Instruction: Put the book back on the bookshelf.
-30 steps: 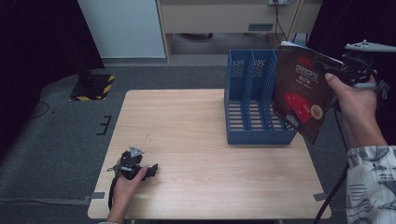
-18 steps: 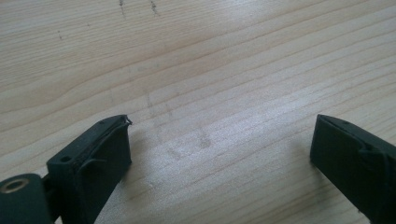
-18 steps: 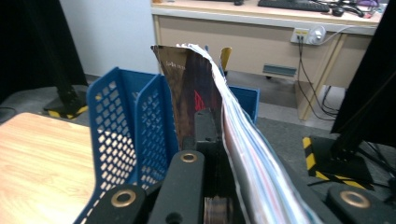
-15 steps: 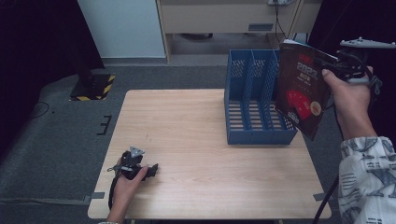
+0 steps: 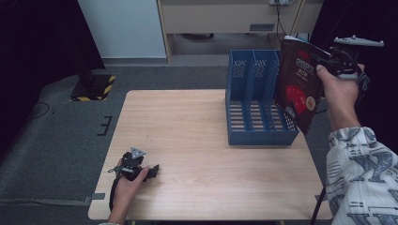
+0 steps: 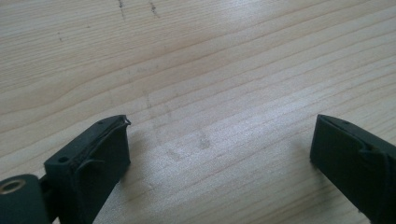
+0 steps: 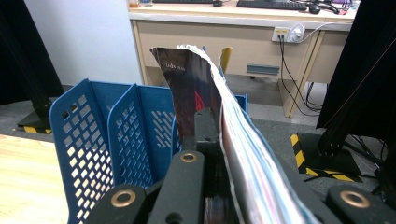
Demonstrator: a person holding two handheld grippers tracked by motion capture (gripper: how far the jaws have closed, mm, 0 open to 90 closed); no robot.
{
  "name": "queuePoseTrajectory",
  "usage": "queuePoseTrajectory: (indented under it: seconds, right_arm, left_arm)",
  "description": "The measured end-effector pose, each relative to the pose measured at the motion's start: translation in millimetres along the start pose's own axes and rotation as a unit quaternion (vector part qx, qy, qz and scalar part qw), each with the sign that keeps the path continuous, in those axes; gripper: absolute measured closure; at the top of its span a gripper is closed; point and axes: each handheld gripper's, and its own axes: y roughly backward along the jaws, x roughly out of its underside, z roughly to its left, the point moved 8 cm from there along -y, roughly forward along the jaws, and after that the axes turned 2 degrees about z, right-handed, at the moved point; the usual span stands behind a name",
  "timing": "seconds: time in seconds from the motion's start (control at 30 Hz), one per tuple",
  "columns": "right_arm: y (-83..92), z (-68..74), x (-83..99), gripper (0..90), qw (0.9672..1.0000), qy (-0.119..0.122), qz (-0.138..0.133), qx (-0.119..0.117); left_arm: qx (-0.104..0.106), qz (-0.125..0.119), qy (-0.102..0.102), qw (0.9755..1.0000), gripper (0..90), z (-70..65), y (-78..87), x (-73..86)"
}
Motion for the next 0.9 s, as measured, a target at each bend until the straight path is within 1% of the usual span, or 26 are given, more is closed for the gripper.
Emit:
queuePoseTrajectory:
  seconds: [0.2,0.43,0.63,0.73,0.9]
  right_arm:
    - [-10.1,1.6,2.4,87.1,0.9999,-0.006,-0.007,0.005]
    - [-19.7,3.0,4.2,87.1,0.9999,-0.007,-0.002,0.010]
    - [-27.0,0.6,4.3,87.1,0.9998,-0.017,-0.006,0.009]
    - [-30.2,-1.1,5.7,87.1,0.9997,-0.019,-0.009,0.014]
    - [-32.6,1.4,4.7,87.1,0.9997,-0.013,-0.017,0.014]
  left_arm:
    - [0.001,0.000,0.001,1.0000,4.1,0.3,0.2,0.0]
    - [0.001,-0.001,0.001,1.0000,4.0,0.2,0.1,0.1]
    - [0.000,-0.001,0.001,1.0000,4.0,0.2,0.0,0.1]
    - [0.000,-0.002,0.002,1.0000,4.0,0.1,0.0,0.1]
    - [0.000,-0.001,0.002,1.0000,4.1,0.2,0.0,0.0]
